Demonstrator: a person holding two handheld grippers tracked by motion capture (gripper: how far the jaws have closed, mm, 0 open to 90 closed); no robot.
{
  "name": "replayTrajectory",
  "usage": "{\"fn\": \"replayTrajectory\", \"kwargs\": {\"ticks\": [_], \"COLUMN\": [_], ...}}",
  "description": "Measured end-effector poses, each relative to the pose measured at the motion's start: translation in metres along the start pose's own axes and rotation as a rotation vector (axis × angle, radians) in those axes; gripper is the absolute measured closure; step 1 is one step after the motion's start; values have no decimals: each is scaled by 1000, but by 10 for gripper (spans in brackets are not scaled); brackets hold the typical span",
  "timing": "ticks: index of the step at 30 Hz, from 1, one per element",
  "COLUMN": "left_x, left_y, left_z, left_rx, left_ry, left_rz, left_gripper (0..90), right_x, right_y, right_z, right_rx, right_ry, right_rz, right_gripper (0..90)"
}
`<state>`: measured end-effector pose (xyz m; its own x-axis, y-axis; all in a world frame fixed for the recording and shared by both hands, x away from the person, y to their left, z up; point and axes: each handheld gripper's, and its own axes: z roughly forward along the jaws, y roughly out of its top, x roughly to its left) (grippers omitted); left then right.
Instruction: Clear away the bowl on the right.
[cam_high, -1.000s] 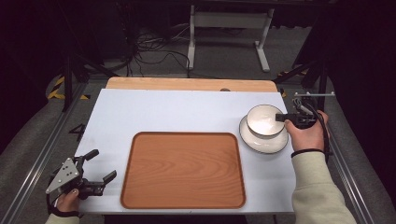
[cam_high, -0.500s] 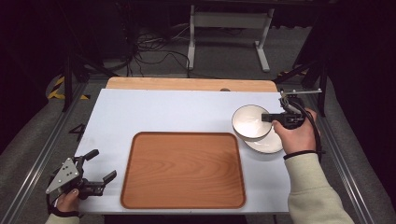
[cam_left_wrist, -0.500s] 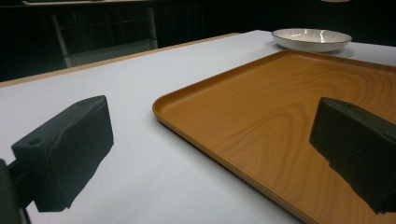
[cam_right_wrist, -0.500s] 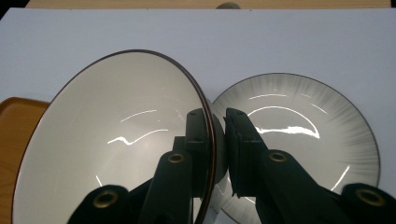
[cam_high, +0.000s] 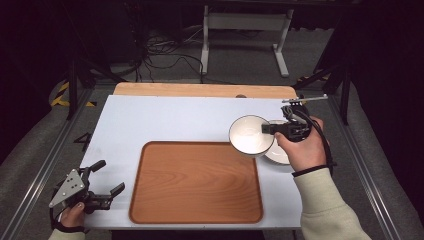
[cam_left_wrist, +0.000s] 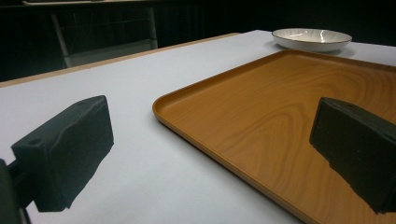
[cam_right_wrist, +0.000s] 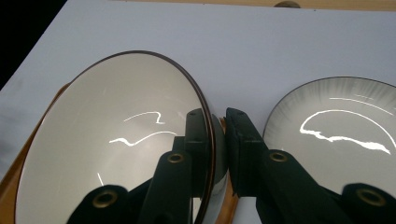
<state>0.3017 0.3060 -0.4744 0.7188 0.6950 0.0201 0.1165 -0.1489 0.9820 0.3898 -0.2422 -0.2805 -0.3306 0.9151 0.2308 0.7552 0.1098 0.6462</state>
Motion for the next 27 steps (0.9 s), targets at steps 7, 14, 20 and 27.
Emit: {"fn": "replayTrajectory", "kwargs": {"ticks": [7,14,20,27], "left_x": [0,0,0,0], "left_y": [0,0,0,0], "left_z": [0,0,0,0], "left_rx": [0,0,1,1], "left_ry": [0,0,-1,-1], "left_rz": [-1,0,-1,-1], "left_gripper": [3,3,3,3], "right_x": [20,36,47,61], "right_y": [0,-1,-2,-3], "right_z": [2,4,5,9], "right_rx": [15,21,29,34], "right_ry": [33,53,72,100], "right_rz": [-19,-46,-59,-82], "right_gripper": [797,795,794,791]}}
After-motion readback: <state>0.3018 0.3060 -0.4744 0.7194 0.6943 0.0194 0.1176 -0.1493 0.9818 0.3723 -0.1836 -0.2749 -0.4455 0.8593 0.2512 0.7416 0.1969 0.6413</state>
